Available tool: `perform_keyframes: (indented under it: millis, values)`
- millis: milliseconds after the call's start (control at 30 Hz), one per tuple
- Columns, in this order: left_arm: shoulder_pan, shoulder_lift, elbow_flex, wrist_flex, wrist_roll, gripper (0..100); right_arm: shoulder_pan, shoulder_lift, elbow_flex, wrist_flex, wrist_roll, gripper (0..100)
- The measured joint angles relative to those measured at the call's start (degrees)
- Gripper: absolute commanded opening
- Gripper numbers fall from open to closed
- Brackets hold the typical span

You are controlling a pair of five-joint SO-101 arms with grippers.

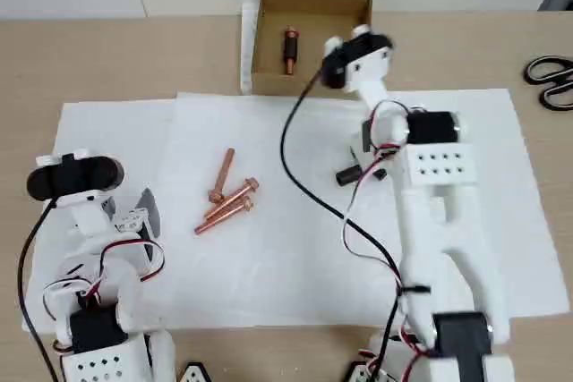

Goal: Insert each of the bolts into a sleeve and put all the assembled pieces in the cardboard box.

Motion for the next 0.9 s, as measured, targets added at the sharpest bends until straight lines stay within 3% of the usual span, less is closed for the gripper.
perform_keyframes:
  millis: [433,900]
  values:
    - [0.0,0.0,0.26,0.0,0.0,18,2.11,16.26,0.0,-8.09,4.84,15.7]
    - [0.0,0.0,0.26,0.0,0.0,18,4.13,26.9,-4.04,-9.67,5.89,15.7]
